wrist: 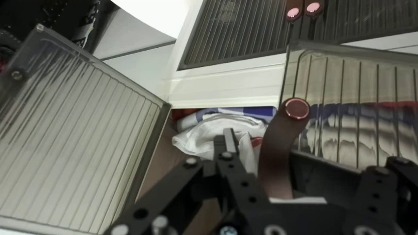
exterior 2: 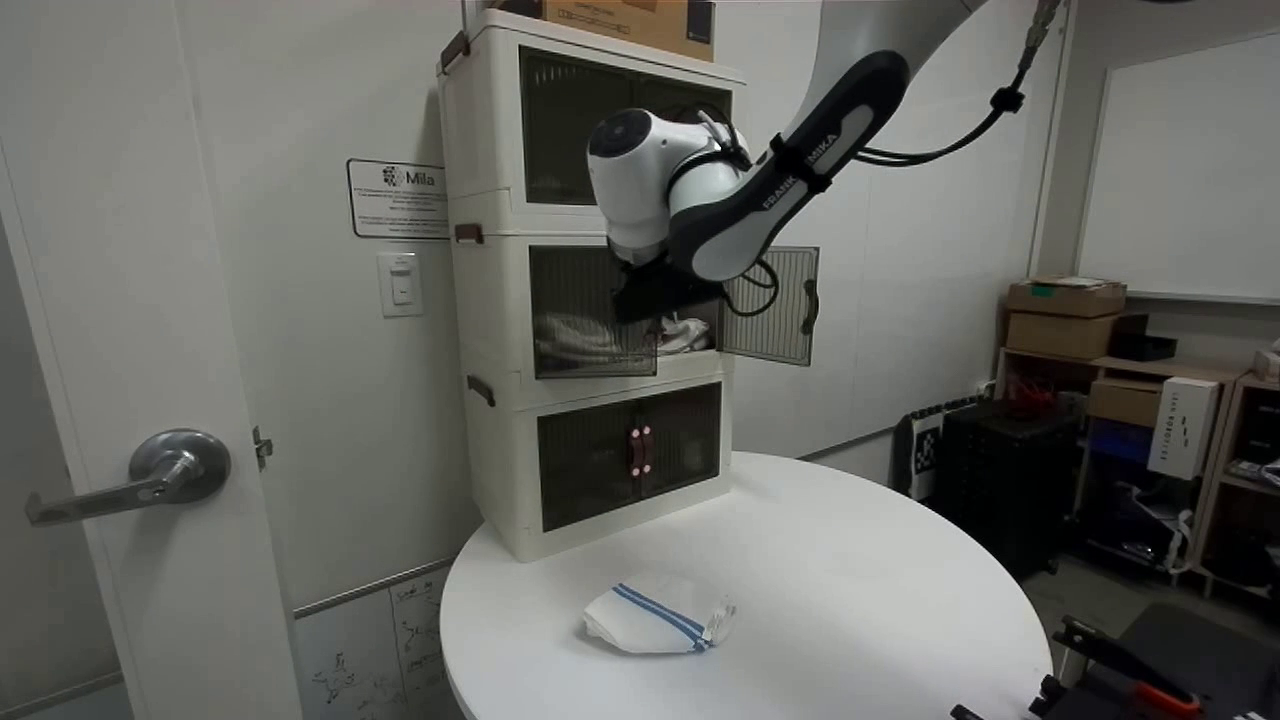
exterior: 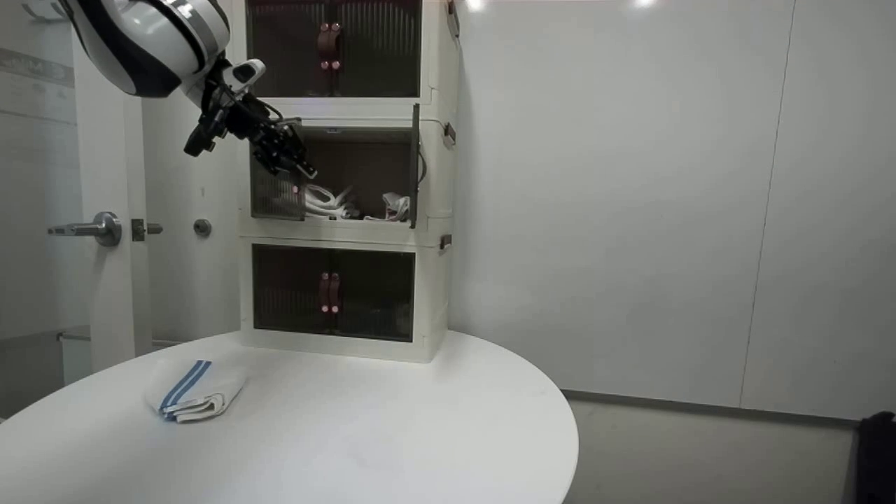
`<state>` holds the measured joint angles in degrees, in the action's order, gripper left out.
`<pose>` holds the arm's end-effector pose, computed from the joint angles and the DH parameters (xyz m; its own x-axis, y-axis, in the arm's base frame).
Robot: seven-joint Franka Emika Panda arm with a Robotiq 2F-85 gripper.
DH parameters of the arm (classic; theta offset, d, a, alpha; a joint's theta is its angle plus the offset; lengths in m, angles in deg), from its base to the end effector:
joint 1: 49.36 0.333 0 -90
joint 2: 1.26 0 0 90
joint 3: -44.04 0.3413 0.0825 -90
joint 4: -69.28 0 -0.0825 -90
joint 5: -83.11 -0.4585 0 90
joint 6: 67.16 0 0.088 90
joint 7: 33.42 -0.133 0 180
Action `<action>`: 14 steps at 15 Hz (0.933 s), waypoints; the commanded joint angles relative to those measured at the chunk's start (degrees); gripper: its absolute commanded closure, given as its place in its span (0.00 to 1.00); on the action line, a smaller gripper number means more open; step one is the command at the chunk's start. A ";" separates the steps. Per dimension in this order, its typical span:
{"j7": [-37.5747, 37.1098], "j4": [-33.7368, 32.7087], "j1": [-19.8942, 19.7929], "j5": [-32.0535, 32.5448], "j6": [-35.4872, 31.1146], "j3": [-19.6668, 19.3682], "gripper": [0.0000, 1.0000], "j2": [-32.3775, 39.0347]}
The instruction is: Open the cabinet doors in the middle
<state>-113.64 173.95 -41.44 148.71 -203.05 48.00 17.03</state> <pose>0.7301 0.1231 0.3554 0.6648 -0.1810 0.7248 -0.4913 -0.8368 0.2417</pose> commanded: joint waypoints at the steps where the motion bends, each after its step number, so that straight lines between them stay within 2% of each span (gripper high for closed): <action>1: 11.01 6.04 -3.73 -8.98 -8.66 0.80 0.31 -5.18; 3: 20.45 8.46 -5.42 -16.76 -13.51 1.52 0.16 -7.56; 5: 29.27 11.25 -9.14 -24.51 -16.16 5.43 0.01 -9.95; 9: 46.82 13.67 -14.70 -40.01 -16.40 13.50 0.00 -12.88; 12: 59.63 11.52 -17.45 -48.64 -12.01 17.88 0.00 -13.84; 13: 63.78 10.40 -17.50 -50.92 -9.35 17.45 0.00 -14.98; 14: 67.62 9.29 -11.42 -53.11 -6.30 10.63 0.00 -16.28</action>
<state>-56.98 185.29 -57.32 101.93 -215.95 64.39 4.25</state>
